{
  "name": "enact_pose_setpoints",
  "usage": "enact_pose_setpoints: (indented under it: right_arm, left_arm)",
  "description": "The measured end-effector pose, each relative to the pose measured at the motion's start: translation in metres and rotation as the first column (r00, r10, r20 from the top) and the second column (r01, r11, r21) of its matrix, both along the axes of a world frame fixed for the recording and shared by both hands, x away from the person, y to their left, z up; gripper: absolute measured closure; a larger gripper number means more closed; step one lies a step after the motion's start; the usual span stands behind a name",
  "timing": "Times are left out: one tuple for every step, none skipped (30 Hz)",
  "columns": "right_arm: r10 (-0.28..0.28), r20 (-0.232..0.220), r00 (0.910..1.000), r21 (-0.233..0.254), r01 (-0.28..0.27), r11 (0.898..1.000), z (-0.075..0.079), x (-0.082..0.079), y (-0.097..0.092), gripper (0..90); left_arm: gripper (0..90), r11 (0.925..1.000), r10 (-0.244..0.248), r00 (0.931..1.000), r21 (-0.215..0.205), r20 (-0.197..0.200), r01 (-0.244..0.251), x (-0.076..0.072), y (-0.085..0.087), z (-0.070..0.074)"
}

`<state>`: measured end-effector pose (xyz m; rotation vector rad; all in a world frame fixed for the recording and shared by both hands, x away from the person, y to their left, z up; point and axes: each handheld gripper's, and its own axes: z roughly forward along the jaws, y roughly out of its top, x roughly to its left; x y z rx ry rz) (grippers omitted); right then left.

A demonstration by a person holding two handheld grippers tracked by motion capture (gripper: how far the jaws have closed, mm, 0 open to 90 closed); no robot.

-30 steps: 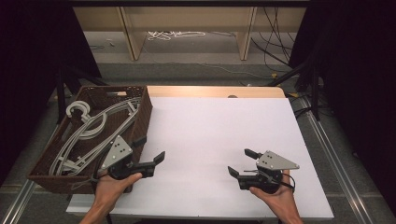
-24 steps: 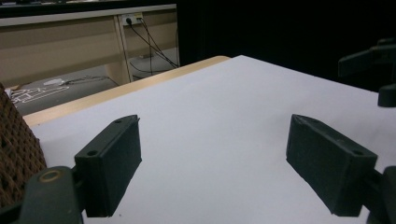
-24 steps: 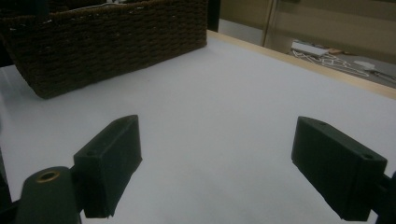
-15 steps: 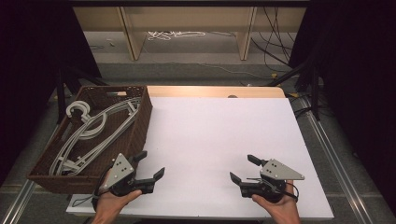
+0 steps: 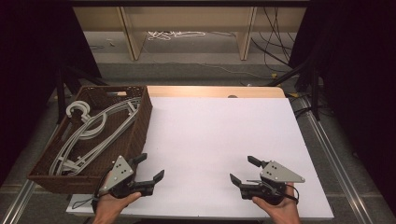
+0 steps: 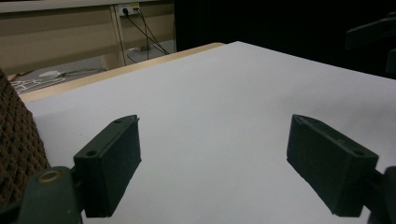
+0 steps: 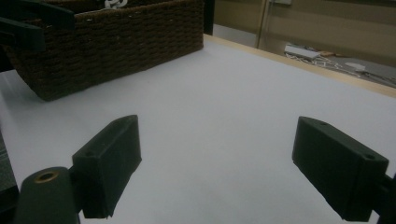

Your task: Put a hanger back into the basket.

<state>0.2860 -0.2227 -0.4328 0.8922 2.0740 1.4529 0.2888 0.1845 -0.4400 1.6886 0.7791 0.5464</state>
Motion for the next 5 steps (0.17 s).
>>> enact_pose_setpoints:
  right_arm:
    - [-0.001,0.000,1.0000,0.000,0.001,1.000,0.0000,0.0001,0.0000,16.3]
    - [-0.001,0.017,0.9999,-0.005,0.001,1.000,-0.0001,0.0012,-0.0005,16.3]
    - [-0.001,0.001,1.0000,-0.001,0.001,1.000,-0.0002,0.0005,0.0000,16.3]
    - [0.001,-0.002,1.0000,-0.002,-0.001,1.000,-0.0005,0.0007,0.0000,16.3]
    - [0.004,-0.003,1.0000,0.002,-0.004,1.000,-0.0009,0.0009,0.0002,16.3]
  left_arm:
    - [17.4,0.9999,0.002,1.0000,0.010,0.000,-0.002,0.0000,0.0005,0.0003]
    - [17.4,0.9999,0.003,1.0000,0.015,-0.003,-0.002,0.0000,0.0008,0.0004]
    - [17.3,0.9999,0.001,1.0000,0.016,-0.005,-0.001,0.0001,0.0005,0.0001]
    - [17.0,0.9998,-0.001,1.0000,0.018,-0.006,0.001,0.0001,0.0003,-0.0001]
    - [17.0,1.0000,-0.001,0.9999,0.009,-0.013,0.001,-0.0002,-0.0009,-0.0007]
